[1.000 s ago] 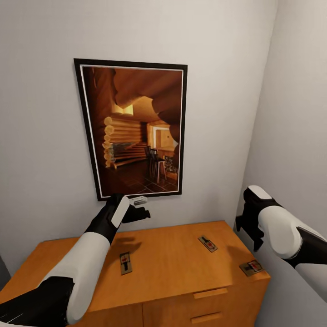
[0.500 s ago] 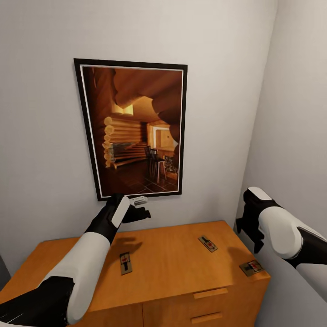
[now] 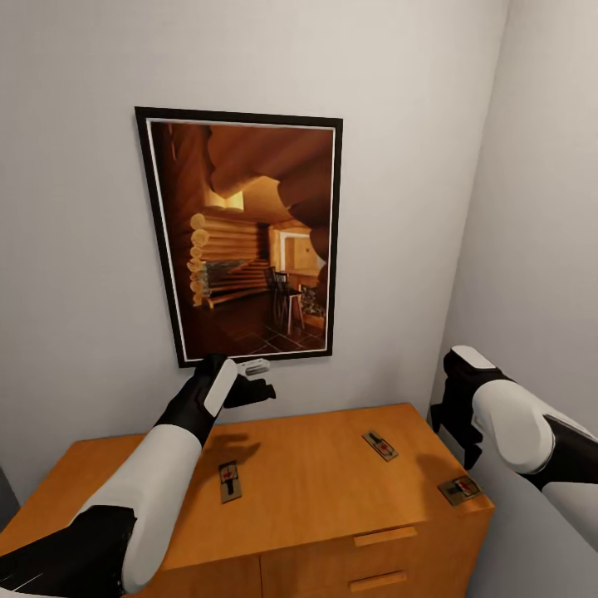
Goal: Take the four mousetraps from the cabinet in the bathroom and place them on the bathroom floor. Make sure all four end up on the same floor surface, and ensure that at least two of them are either under or directly next to the same bathroom sink.
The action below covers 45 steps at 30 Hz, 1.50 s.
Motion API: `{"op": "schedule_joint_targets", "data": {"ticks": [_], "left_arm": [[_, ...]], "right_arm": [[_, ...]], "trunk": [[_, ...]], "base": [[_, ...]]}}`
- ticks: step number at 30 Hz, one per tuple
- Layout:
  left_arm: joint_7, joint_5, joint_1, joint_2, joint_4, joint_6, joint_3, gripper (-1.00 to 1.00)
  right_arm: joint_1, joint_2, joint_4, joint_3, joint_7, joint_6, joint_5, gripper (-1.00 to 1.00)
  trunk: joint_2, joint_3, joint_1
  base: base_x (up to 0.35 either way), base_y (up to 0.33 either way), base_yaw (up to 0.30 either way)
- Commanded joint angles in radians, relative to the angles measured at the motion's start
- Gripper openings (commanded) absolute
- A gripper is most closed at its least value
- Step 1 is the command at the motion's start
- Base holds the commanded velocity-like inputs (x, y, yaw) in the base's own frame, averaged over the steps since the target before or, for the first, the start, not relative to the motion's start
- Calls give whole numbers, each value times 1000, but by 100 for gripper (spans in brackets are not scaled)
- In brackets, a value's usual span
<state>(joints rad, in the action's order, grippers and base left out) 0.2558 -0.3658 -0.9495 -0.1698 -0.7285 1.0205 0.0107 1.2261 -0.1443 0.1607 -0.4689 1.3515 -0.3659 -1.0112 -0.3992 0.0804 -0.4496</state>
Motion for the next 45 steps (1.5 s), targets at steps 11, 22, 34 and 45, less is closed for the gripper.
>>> {"op": "schedule_joint_targets", "data": {"ticks": [11, 22, 34, 45], "left_arm": [[10, -11, 0, 0, -2, 3, 0, 100], [10, -10, 0, 0, -2, 3, 0, 100], [10, -11, 0, 0, -2, 3, 0, 100], [10, -11, 0, 0, -2, 3, 0, 100]], "right_arm": [[-2, -18, -1, 7, 4, 12, -9, 100], [-3, -33, -12, 7, -1, 17, -9, 100], [-18, -46, -15, 8, -10, 23, -9, 100], [-23, -50, -15, 7, -21, 25, -9, 100]], "trunk": [[-1, -1, 0], [-1, -1, 0], [-36, -16, -20], [-113, -51, -62]], "base": [[0, 0, 0], [0, 0, 0], [0, 0, 0], [0, 0, 0]]}}
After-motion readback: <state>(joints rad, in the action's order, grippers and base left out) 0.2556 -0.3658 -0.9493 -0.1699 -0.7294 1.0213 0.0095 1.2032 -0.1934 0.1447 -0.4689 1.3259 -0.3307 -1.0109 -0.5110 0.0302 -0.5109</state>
